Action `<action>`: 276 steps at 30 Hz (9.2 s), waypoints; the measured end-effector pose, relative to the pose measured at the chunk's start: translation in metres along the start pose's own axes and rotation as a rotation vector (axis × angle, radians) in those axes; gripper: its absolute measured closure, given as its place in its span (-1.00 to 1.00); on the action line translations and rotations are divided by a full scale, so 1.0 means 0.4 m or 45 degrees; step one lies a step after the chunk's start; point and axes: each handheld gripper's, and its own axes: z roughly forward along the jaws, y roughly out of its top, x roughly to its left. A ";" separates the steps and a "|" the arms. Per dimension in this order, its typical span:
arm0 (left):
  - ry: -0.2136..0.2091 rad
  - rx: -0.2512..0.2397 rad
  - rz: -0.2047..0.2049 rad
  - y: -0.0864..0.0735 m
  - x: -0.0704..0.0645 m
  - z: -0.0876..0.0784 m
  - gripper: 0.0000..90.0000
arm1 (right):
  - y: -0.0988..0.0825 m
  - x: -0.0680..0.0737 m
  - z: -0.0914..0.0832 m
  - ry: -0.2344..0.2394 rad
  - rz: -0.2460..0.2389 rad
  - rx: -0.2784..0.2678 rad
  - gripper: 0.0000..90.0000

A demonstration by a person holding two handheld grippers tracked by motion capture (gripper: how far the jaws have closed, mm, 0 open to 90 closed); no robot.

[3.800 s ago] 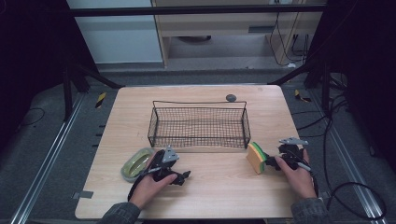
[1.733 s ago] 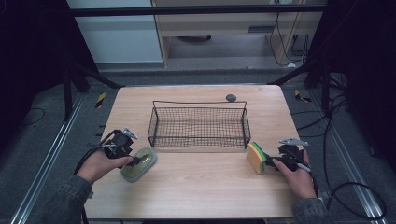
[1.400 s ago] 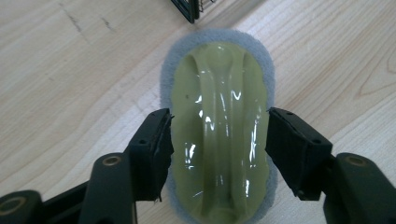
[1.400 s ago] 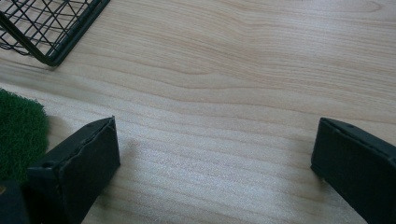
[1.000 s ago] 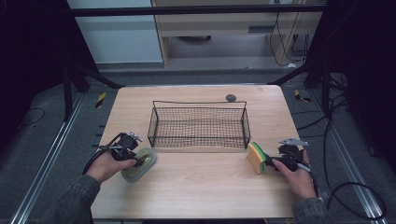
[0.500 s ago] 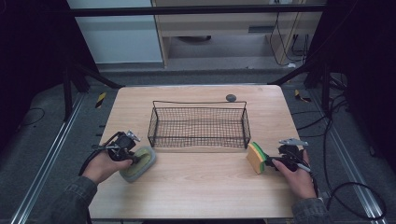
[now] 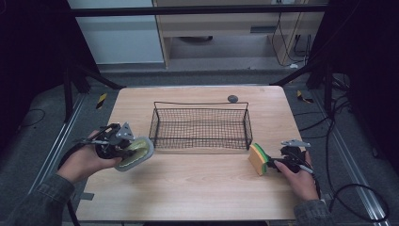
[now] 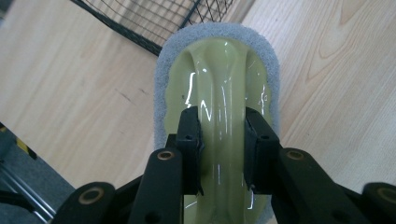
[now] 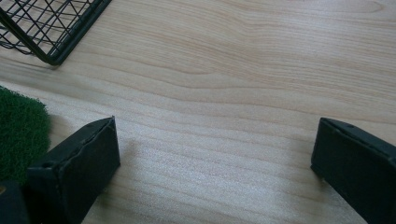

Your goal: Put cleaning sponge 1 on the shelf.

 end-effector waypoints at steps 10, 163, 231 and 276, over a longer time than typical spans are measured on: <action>0.070 0.004 0.134 0.058 0.044 0.019 0.58 | 0.000 0.000 0.000 -0.002 -0.004 0.001 -0.97; 0.243 -0.008 0.572 0.301 0.072 0.250 0.57 | 0.002 0.000 0.003 -0.010 -0.002 0.003 -0.98; 0.011 0.130 0.420 0.289 0.123 0.410 0.55 | 0.002 -0.002 0.004 -0.008 -0.009 0.003 -0.98; 0.207 -0.186 0.167 0.316 0.088 0.234 -0.44 | 0.003 -0.002 0.004 0.000 -0.006 -0.001 -0.98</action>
